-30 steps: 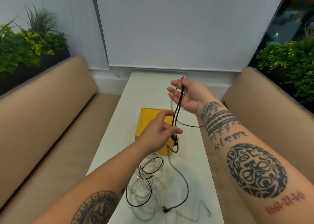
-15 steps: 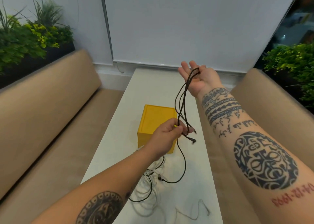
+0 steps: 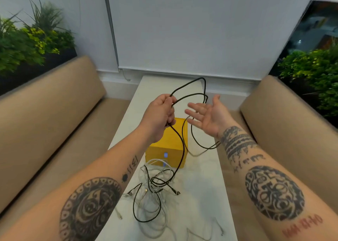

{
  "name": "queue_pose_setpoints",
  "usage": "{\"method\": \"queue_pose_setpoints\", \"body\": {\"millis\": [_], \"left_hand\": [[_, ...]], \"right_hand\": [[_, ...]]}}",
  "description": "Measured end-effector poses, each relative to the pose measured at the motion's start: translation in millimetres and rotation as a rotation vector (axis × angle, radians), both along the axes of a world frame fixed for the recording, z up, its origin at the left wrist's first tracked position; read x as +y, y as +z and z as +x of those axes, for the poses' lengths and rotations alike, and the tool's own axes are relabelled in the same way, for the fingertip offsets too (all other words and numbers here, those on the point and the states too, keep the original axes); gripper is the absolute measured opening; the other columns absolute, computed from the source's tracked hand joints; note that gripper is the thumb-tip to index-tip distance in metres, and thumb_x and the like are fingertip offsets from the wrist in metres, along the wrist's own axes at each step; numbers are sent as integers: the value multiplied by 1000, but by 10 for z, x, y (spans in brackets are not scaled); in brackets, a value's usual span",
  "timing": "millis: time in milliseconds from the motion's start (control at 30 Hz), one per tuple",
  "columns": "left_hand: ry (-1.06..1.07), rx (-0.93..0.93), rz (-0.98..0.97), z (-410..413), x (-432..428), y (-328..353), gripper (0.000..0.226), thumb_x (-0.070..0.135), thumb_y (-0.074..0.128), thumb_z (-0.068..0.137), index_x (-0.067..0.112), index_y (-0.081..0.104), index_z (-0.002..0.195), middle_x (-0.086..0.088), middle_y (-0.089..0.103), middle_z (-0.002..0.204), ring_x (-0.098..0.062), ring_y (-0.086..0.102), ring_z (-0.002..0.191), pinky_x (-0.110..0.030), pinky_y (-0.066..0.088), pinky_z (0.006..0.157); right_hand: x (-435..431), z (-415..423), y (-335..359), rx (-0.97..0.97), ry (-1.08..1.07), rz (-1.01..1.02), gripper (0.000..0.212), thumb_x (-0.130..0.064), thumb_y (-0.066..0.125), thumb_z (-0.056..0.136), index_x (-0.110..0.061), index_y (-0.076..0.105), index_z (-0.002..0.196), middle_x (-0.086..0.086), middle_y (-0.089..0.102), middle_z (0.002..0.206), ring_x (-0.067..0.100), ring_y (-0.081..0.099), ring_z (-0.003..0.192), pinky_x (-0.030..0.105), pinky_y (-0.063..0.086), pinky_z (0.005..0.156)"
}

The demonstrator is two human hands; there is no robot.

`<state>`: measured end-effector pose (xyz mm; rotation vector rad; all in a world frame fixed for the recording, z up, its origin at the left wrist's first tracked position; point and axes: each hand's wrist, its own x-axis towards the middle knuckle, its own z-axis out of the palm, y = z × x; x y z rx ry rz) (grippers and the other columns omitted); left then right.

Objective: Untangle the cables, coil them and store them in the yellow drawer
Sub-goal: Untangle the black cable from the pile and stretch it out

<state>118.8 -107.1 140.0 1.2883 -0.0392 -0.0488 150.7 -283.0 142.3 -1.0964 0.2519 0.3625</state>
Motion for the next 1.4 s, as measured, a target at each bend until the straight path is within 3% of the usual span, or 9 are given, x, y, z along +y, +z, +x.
{"method": "queue_pose_setpoints", "body": {"millis": [167,300,533,800,967,1100,1167,1233,1400], "left_hand": [[-29,3,234,52,-155,81,24,23,42,107,11,63,104,4,45,56,-13,38,52,-28,38,55],[-143,67,168,6,-119,-12,22,25,44,107,11,60,102,2,47,61,-15,40,54,-26,46,57],[-437,106,121,-94,147,-114,26,23,41,108,8,61,105,3,47,65,-15,41,50,-32,55,70],[-438,104,350,-131,646,-190,27,21,42,107,7,63,96,3,37,57,-15,33,49,-23,41,54],[-393,161,276,-163,809,-337,28,17,42,104,4,62,90,4,32,55,-12,28,48,-26,29,55],[-401,218,202,-153,786,-349,31,20,38,106,6,59,89,6,30,54,-9,24,45,-21,25,47],[-374,195,270,-119,732,-304,30,20,38,107,6,60,91,5,29,55,-10,23,46,-21,23,46],[-328,171,326,-72,661,-255,31,22,40,108,6,61,92,6,30,54,-9,23,46,-21,23,45],[-245,112,417,23,530,-156,28,23,45,106,8,61,88,6,32,53,-12,24,48,-25,21,49]], "right_hand": [[329,-266,61,-252,35,-291,47,-55,47,100,-16,68,114,-2,76,107,18,71,99,43,56,89],[326,-233,219,-199,-59,-409,34,-42,54,101,-14,69,91,-2,75,89,17,71,87,39,54,84],[-59,126,394,-167,-226,-346,40,-45,45,104,-15,65,88,0,72,94,14,72,74,26,49,60],[-683,348,392,-104,-537,-172,37,-46,40,105,-12,55,99,9,70,97,17,72,57,21,50,50],[-700,296,264,-51,-589,-115,45,-47,30,107,-10,50,91,15,72,68,19,64,47,20,47,42],[-487,174,102,95,-422,-261,45,-44,46,104,-9,49,132,12,59,125,28,69,103,38,57,74],[-332,126,-57,132,-247,-512,84,-62,62,85,-9,40,147,6,48,145,35,54,128,52,49,102],[-142,108,-228,-30,-215,-736,108,-74,62,66,-9,39,149,6,42,154,32,46,137,52,39,112],[488,-286,-157,-709,209,-1047,34,-52,44,101,-33,70,111,-15,71,111,9,62,108,36,45,99]]}}
